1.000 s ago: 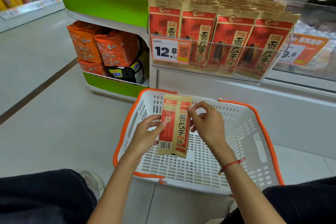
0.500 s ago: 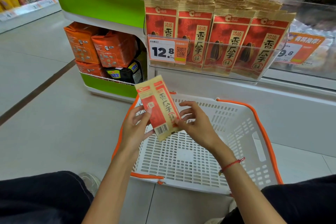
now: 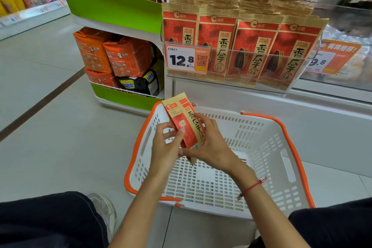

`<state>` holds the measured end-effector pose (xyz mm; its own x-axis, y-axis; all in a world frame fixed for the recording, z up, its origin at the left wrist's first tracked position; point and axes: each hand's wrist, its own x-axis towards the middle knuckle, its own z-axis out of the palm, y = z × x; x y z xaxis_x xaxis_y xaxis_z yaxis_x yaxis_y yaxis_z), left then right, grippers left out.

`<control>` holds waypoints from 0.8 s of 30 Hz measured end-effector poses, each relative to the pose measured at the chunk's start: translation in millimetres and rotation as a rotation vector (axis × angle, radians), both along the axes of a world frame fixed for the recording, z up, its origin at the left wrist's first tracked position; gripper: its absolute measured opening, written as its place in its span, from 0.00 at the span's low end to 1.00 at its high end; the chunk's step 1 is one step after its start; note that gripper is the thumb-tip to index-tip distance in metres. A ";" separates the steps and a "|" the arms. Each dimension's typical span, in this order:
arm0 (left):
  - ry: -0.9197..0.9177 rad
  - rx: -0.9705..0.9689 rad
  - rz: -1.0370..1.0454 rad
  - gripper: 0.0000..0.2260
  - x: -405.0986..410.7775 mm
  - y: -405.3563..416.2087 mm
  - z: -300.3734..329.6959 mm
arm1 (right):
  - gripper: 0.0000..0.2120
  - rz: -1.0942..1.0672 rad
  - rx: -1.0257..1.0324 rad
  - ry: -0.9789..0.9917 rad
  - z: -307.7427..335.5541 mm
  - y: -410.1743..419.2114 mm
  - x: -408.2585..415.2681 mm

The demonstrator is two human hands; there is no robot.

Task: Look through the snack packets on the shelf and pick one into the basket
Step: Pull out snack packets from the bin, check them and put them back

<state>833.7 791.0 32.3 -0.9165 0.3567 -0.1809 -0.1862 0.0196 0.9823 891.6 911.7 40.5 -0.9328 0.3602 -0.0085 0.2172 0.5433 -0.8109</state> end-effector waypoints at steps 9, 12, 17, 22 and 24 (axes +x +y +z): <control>-0.009 -0.005 -0.097 0.11 -8.8 -6.7 18.2 | 0.30 0.061 -0.826 -0.059 14.5 26.7 12.0; 0.031 0.019 -0.283 0.13 -22.8 -12.3 30.5 | 0.28 0.191 -0.922 -0.039 30.1 27.8 5.6; 0.065 0.108 -0.324 0.16 -53.5 -19.3 59.5 | 0.24 0.289 -0.800 -0.034 73.1 30.4 -17.4; 0.059 0.306 -0.166 0.16 -74.7 -17.1 92.3 | 0.16 0.334 -0.410 0.047 136.1 25.7 -38.5; 0.094 0.398 -0.110 0.15 -81.5 -12.1 108.8 | 0.14 0.319 -0.250 0.182 161.1 21.5 -45.4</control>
<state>752.2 778.9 141.2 -0.8749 0.4786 0.0735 -0.1133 -0.3499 0.9299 846.2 933.2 201.6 -0.9914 0.0617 0.1156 -0.0878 0.3423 -0.9355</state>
